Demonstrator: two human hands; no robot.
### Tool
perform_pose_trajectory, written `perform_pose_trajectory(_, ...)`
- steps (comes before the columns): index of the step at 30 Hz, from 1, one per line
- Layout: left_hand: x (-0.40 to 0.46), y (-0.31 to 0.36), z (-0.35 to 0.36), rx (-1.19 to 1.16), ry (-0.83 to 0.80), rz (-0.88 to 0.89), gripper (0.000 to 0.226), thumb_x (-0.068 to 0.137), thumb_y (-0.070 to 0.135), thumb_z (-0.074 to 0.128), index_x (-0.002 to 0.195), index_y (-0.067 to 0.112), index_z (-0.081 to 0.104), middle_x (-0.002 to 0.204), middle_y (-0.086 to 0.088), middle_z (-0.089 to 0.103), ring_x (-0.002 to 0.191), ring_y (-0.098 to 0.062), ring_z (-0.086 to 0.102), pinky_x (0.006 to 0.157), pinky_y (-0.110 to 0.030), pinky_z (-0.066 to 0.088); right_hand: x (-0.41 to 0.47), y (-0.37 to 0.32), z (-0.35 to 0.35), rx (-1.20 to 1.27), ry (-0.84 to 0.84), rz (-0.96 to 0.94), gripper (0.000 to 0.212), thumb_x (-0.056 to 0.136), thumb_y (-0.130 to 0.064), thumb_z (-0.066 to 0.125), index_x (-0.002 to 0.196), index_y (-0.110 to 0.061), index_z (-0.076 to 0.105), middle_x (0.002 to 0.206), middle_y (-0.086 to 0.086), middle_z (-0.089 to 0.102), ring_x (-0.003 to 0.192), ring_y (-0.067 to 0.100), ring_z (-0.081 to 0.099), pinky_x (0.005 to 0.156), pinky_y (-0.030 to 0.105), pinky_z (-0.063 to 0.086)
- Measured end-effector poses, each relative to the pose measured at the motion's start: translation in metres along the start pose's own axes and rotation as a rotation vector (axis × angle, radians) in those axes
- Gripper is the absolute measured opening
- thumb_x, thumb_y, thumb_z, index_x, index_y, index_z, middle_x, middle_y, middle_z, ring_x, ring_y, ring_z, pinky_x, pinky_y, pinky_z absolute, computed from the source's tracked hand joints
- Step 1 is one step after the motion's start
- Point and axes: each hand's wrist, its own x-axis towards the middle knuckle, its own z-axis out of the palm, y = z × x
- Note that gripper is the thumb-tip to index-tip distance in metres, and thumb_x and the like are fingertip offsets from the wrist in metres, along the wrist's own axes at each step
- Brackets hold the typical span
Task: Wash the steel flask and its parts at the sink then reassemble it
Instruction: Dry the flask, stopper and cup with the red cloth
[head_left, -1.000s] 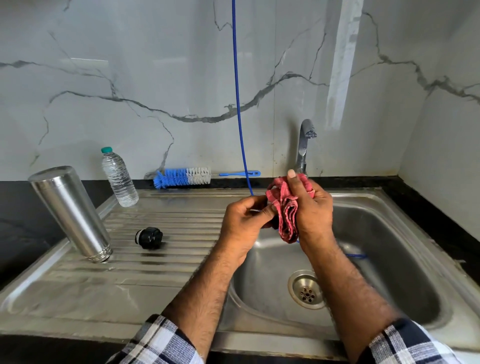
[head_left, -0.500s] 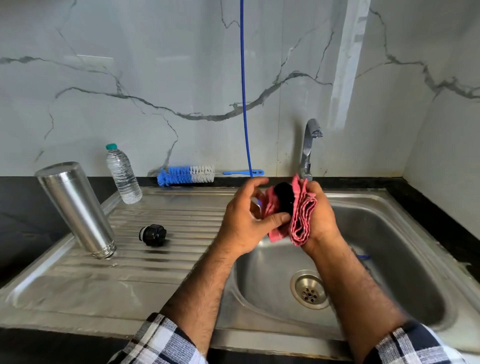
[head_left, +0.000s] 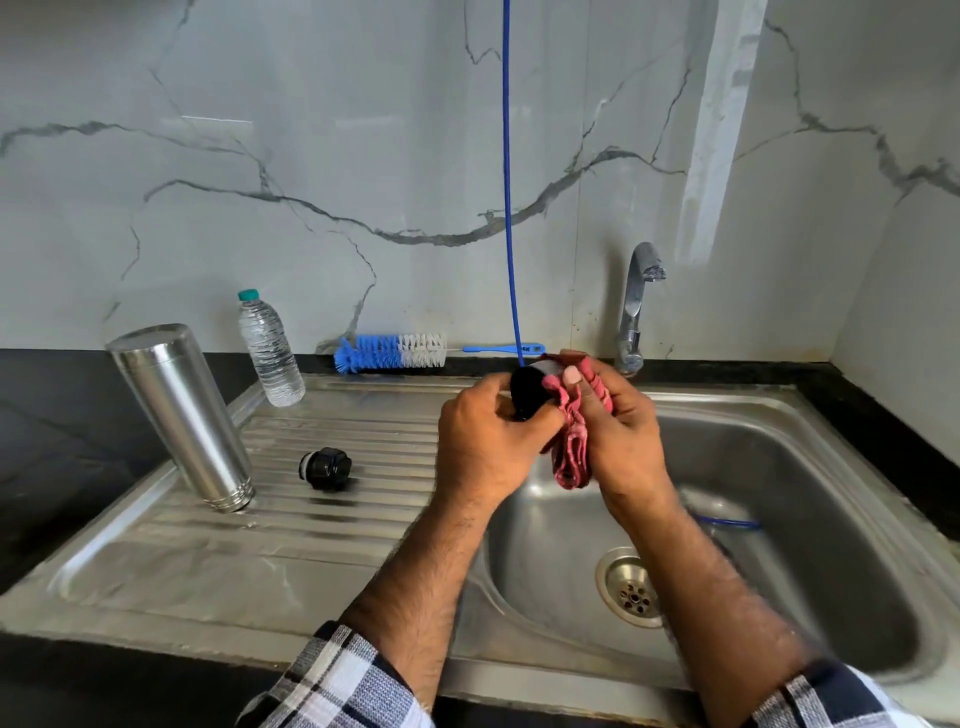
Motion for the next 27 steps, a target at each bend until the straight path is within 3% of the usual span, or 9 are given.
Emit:
perform_pose_trajectory(3, 0.003, -0.003, 0.002, -0.386, -0.050, -0.282, 0.034, 0.076, 0.045, 0.076, 0.078, 0.011, 0.078, 0.069, -0.005, 0.074, 0.066, -0.022, 0.072, 0.069, -0.046, 0.066, 0.000, 0.003, 0.005, -0.085, -0.016, -0.127, 0.026, 0.099, -0.016, 0.069, 0.123, -0.012, 0.077, 0.122, 0.011, 0.077, 0.117, 0.031, 0.073, 0.107, 0.058, 0.054)
perform_pose_trajectory(6, -0.002, 0.006, 0.000, -0.591, -0.223, -0.422, 0.019, 0.085, 0.028, 0.076, 0.076, 0.011, 0.079, 0.072, -0.012, 0.074, 0.067, -0.024, 0.071, 0.060, -0.032, 0.059, -0.002, -0.002, 0.010, -0.025, 0.069, -0.013, 0.018, 0.104, -0.025, 0.065, 0.114, -0.016, 0.078, 0.109, 0.012, 0.080, 0.107, 0.036, 0.075, 0.103, 0.058, 0.056)
perform_pose_trajectory(9, -0.003, 0.001, -0.002, -0.528, -0.375, -0.408, 0.024, 0.073, 0.037, 0.078, 0.083, 0.016, 0.081, 0.079, -0.008, 0.078, 0.071, -0.017, 0.073, 0.068, -0.032, 0.056, -0.003, -0.008, 0.008, 0.046, 0.110, 0.202, 0.031, 0.108, -0.039, 0.059, 0.112, -0.015, 0.078, 0.105, 0.015, 0.080, 0.107, 0.038, 0.075, 0.103, 0.058, 0.056)
perform_pose_trajectory(12, 0.003, -0.006, -0.008, -0.383, -0.451, -0.364, 0.040, 0.062, 0.037, 0.086, 0.097, 0.019, 0.079, 0.090, -0.004, 0.079, 0.085, -0.014, 0.073, 0.078, -0.037, 0.056, -0.001, -0.013, 0.002, 0.105, 0.133, 0.331, 0.037, 0.102, -0.045, 0.067, 0.114, -0.011, 0.074, 0.103, 0.014, 0.081, 0.102, 0.037, 0.077, 0.097, 0.055, 0.061)
perform_pose_trajectory(14, 0.008, -0.010, -0.014, -0.307, -0.430, -0.297, 0.052, 0.056, 0.028, 0.093, 0.103, 0.019, 0.075, 0.096, -0.004, 0.079, 0.091, -0.019, 0.074, 0.083, -0.036, 0.059, -0.002, -0.014, 0.000, 0.052, 0.084, 0.308, 0.041, 0.094, -0.048, 0.076, 0.106, -0.009, 0.077, 0.099, 0.018, 0.080, 0.094, 0.037, 0.078, 0.093, 0.058, 0.061)
perform_pose_trajectory(16, 0.009, -0.014, -0.019, -0.125, -0.410, -0.169, 0.072, 0.053, 0.023, 0.100, 0.117, 0.027, 0.068, 0.101, 0.005, 0.076, 0.092, -0.014, 0.072, 0.080, -0.025, 0.057, -0.001, -0.015, -0.003, -0.074, 0.062, 0.255, 0.034, 0.090, -0.046, 0.081, 0.093, -0.012, 0.081, 0.091, 0.017, 0.080, 0.084, 0.031, 0.077, 0.090, 0.058, 0.062)
perform_pose_trajectory(19, 0.006, -0.015, -0.020, 0.139, -0.436, 0.040, 0.098, 0.054, 0.041, 0.101, 0.138, 0.043, 0.053, 0.110, 0.013, 0.071, 0.097, -0.001, 0.069, 0.082, -0.020, 0.058, 0.002, -0.013, -0.010, -0.207, 0.032, 0.181, 0.023, 0.089, -0.041, 0.084, 0.090, -0.018, 0.082, 0.087, 0.010, 0.081, 0.085, 0.030, 0.079, 0.089, 0.056, 0.063)
perform_pose_trajectory(23, 0.010, -0.015, -0.014, -0.005, -0.300, 0.044, 0.066, 0.062, 0.047, 0.088, 0.125, 0.037, 0.069, 0.105, 0.016, 0.077, 0.094, 0.000, 0.073, 0.087, -0.036, 0.063, 0.005, -0.008, -0.012, 0.073, 0.108, 0.366, 0.040, 0.095, -0.041, 0.076, 0.110, -0.004, 0.075, 0.104, 0.025, 0.078, 0.087, 0.033, 0.077, 0.090, 0.050, 0.063)
perform_pose_trajectory(27, 0.014, -0.025, -0.009, -0.135, -0.377, -0.030, 0.063, 0.059, 0.031, 0.096, 0.116, 0.033, 0.070, 0.104, 0.006, 0.079, 0.097, -0.014, 0.076, 0.092, -0.042, 0.062, 0.007, -0.014, -0.006, 0.390, -0.058, 0.429, 0.050, 0.102, -0.034, 0.061, 0.136, 0.002, 0.059, 0.106, 0.025, 0.074, 0.075, 0.031, 0.074, 0.071, 0.042, 0.064)
